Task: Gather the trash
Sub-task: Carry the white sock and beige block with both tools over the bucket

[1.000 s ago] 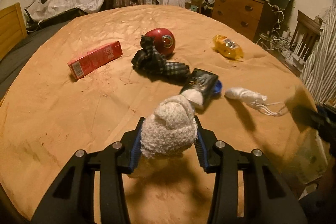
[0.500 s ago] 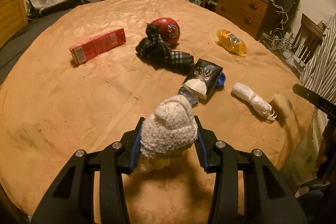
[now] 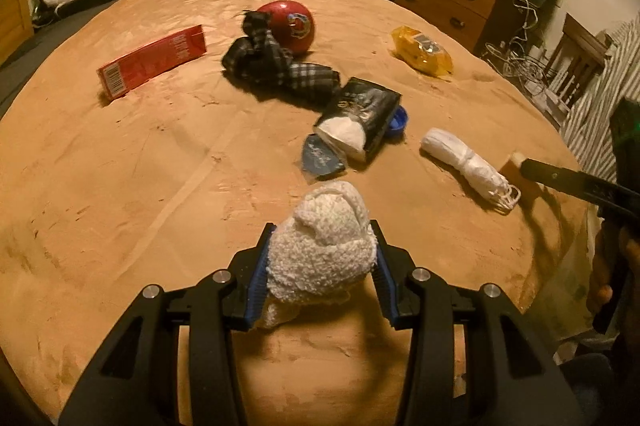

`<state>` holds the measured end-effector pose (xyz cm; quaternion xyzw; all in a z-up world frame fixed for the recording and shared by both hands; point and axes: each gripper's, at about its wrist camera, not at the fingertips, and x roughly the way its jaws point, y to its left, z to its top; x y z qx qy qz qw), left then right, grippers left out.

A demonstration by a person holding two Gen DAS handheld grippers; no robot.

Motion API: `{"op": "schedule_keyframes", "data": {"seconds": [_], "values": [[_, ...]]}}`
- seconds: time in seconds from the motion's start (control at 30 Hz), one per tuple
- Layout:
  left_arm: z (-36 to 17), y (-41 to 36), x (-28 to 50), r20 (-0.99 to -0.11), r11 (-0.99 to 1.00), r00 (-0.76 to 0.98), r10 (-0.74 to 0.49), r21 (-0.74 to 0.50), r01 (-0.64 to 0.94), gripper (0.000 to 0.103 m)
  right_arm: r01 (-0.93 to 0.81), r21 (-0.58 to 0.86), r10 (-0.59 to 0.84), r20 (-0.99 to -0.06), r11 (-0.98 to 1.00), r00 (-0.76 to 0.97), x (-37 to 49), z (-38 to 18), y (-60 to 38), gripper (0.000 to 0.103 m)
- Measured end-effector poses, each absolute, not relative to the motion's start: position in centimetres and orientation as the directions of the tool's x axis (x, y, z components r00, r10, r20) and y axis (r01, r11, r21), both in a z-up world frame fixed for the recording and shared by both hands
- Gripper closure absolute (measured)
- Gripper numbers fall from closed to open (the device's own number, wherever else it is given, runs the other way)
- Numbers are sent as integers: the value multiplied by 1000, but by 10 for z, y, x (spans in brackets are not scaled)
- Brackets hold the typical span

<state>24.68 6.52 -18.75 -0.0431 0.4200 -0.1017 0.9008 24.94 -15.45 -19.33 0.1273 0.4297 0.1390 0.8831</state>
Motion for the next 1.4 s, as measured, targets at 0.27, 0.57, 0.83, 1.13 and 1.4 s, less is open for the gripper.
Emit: {"op": "schedule_keyframes", "data": {"seconds": [0.27,0.57,0.83,1.13,1.4], "values": [[-187,58,242,-747,973,625,-228,-163,160,60,-110,312,304,-685,944,662,238,-172,-164,71],[-161,57,231,-702,979,683,-202,-140,146,60,-125,405,349,-545,906,762,211,-123,-170,71],[-117,58,202,-615,990,775,-143,-103,101,60,-234,228,317,-467,945,825,154,-81,-104,71],[-66,53,157,-494,998,867,-61,-59,37,60,-251,44,248,-384,967,889,104,-51,-50,71],[-52,50,141,-450,999,893,-9,-43,-11,60,-204,11,195,-345,979,918,76,-39,-36,70]]}}
